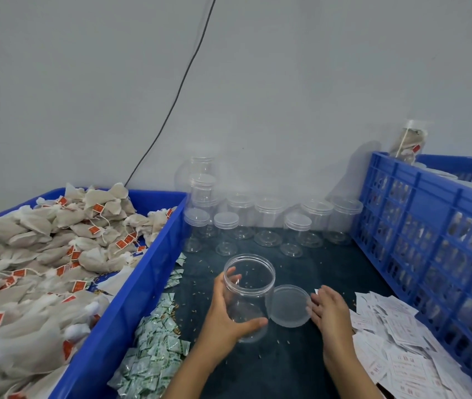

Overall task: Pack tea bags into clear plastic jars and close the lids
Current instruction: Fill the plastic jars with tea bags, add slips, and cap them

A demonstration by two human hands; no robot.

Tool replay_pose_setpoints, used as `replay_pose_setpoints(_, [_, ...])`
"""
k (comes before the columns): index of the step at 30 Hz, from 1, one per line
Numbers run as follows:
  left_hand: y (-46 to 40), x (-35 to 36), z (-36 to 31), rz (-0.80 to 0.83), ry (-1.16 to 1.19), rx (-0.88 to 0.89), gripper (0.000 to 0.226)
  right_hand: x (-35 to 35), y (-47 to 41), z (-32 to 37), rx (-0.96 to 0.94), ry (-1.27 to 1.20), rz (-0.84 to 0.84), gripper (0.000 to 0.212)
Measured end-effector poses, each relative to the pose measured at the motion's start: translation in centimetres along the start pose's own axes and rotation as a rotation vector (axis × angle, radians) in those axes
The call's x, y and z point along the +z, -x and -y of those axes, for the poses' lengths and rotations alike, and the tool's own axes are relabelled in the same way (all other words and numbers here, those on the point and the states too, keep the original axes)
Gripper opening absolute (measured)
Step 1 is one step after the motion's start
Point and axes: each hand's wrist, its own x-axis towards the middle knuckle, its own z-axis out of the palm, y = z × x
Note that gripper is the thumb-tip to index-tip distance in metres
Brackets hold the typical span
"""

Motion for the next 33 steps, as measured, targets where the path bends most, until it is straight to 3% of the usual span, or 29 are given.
replay_pose_setpoints(4, [0.3,-0.7,-1.0,0.063,-0.071,-0.063,0.105,0.3,0.8,-0.1,-0.179,0.221,-0.009,0.035])
replay_pose_setpoints(7, [0.5,-2.1,-3.1,0.117,-0.127,-0.144,0.126,0.6,1.4,0.1,-0.34,0.265,-0.015,0.036])
replay_pose_setpoints(10, [0.7,-3.3,-6.1,0.08,-0.256,-0.13,0.129,1.3,2.2,1.2,-0.468,0.251,-0.014,0.04])
replay_pose_setpoints(17, [-1.3,-5.1,-12.8,-0.16,-0.257,-0.021,0.075,6.4,5.0,6.9,-0.665,0.151,0.026,0.035])
replay_pose_setpoints(22, [-3.5,-7.6,-15.5,-0.261,-0.316,-0.037,0.055,12.5,7.5,10.8,-0.699,0.115,0.286,0.034])
replay_pose_setpoints(28, [-1.3,-15.5,-14.5,-0.264,-0.728,-0.182,0.033,19.6,11.0,9.2,-0.535,0.271,0.687,0.034])
replay_pose_setpoints(33, [2.8,-23.3,-11.9,-0.256,-1.01,-0.342,0.03,23.6,13.9,6.3,-0.529,0.476,0.861,0.032])
